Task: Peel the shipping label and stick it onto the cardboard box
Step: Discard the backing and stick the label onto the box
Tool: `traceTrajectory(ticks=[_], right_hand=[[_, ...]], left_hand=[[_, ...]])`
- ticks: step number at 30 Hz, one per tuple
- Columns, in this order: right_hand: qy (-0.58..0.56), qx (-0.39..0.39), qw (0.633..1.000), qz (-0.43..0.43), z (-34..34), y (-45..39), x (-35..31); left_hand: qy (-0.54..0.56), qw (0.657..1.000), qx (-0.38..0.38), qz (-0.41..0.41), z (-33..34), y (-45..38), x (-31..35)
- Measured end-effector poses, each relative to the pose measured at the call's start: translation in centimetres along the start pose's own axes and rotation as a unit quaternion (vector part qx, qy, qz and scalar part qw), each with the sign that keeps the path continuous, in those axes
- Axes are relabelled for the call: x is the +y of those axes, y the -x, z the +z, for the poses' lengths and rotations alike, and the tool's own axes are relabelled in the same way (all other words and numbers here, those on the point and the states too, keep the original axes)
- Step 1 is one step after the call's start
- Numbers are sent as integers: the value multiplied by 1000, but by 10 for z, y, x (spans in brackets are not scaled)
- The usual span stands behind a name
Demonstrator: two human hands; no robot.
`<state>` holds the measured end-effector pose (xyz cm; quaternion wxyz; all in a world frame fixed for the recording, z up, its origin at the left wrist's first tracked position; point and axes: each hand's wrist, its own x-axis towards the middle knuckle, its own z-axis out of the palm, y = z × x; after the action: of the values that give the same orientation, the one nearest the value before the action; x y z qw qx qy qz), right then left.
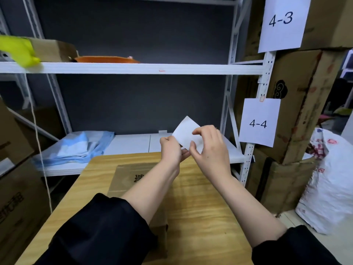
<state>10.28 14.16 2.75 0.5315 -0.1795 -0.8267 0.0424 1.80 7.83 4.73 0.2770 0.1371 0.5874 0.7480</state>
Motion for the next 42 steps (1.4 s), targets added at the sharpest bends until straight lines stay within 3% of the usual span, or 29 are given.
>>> traceTrajectory(ticks=[8,24,30,32,36,39,42], right_hand=[[74,-16,997,-2,42,-17,-34],[33,-26,998,44,86,-39,-64],[-46,-24,994,98,85,-42,-65],[-133,-23,980,148,83,-46,-61],[-315,-51,913,255,80,-56,-55],[-399,-87,859,310,77,-58,-53],[-446,-117,816,347,76,-58,-54]], left_hand=[[14,1000,10,8,-29,-16,30],[48,996,-76,22,-71,-32,49],[89,991,-97,14,-79,-29,49],[71,992,-105,16,-82,-27,50],[-14,995,-77,67,-91,-29,51],[-125,981,-14,150,-100,-34,49],[-181,963,-2,198,-110,-38,47]])
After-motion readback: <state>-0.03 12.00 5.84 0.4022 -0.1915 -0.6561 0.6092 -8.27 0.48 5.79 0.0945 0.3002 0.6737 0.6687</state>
